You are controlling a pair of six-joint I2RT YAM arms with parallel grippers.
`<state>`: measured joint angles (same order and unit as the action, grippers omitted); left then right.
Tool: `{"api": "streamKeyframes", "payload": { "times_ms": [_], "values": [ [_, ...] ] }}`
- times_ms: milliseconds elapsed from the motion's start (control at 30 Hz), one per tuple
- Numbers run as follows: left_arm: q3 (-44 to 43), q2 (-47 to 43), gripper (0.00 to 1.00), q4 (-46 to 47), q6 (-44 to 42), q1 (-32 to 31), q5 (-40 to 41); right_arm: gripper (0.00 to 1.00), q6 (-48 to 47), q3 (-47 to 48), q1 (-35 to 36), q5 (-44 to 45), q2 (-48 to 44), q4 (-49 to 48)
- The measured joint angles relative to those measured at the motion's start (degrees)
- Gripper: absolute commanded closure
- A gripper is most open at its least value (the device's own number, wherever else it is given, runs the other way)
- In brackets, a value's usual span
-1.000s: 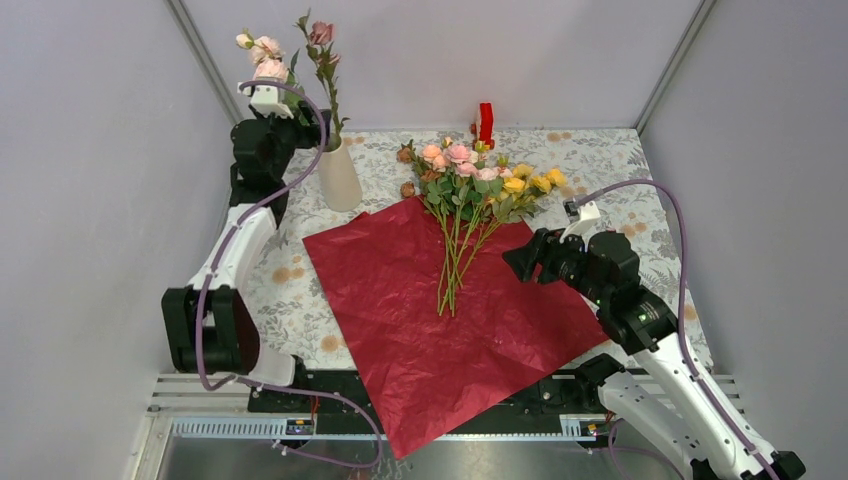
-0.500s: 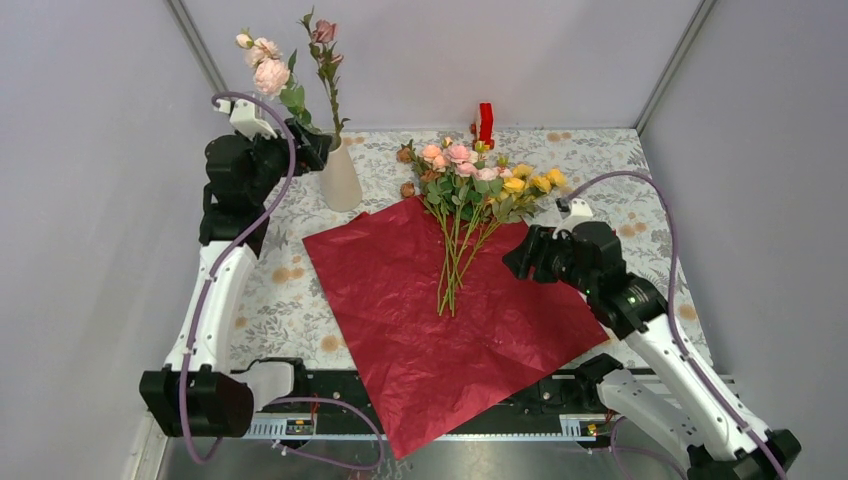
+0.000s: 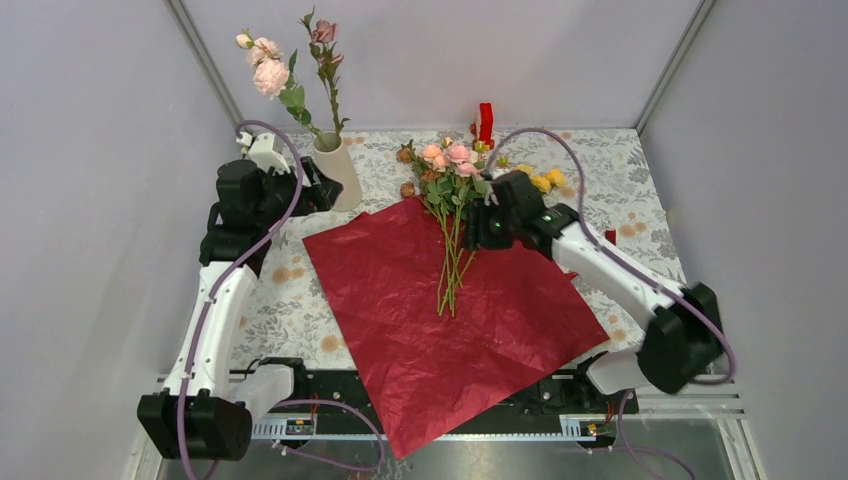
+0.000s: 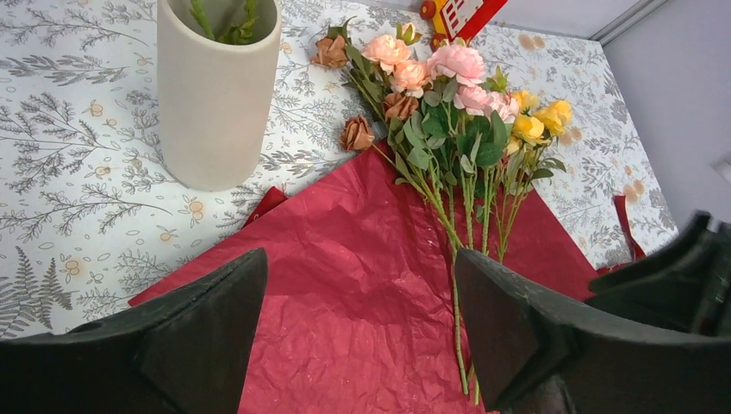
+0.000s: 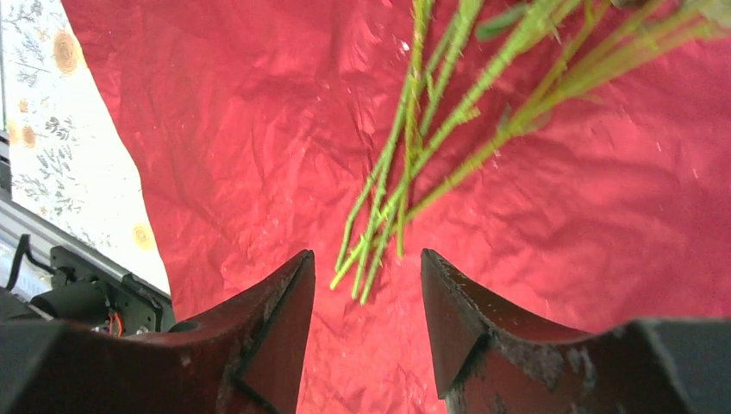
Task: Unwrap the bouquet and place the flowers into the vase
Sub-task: Pick up the fake flower from the wrapping paper.
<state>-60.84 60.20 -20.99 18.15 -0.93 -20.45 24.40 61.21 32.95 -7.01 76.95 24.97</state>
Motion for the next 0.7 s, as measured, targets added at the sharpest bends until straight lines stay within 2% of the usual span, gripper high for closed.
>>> {"api": "streamKeyframes", "payload": {
  "times_ms": [300, 433, 700],
  "values": [
    [0.5, -2.1, 0.15, -1.9, -1.3, -1.8, 2.0, 0.51, -5.5, 21.0, 2.5, 0.5, 26.4, 2.4],
    [0.5, -2.1, 0.15, -2.6, -1.5, -1.8, 2.7, 0.51, -8.0, 27.2, 2.6, 0.6, 33.0, 5.0],
    [0.5, -2.0, 0.15, -2.9, -1.4, -1.8, 2.1, 0.52, -12.0, 33.5, 2.6, 2.6, 40.3, 8.9]
  ]
}}
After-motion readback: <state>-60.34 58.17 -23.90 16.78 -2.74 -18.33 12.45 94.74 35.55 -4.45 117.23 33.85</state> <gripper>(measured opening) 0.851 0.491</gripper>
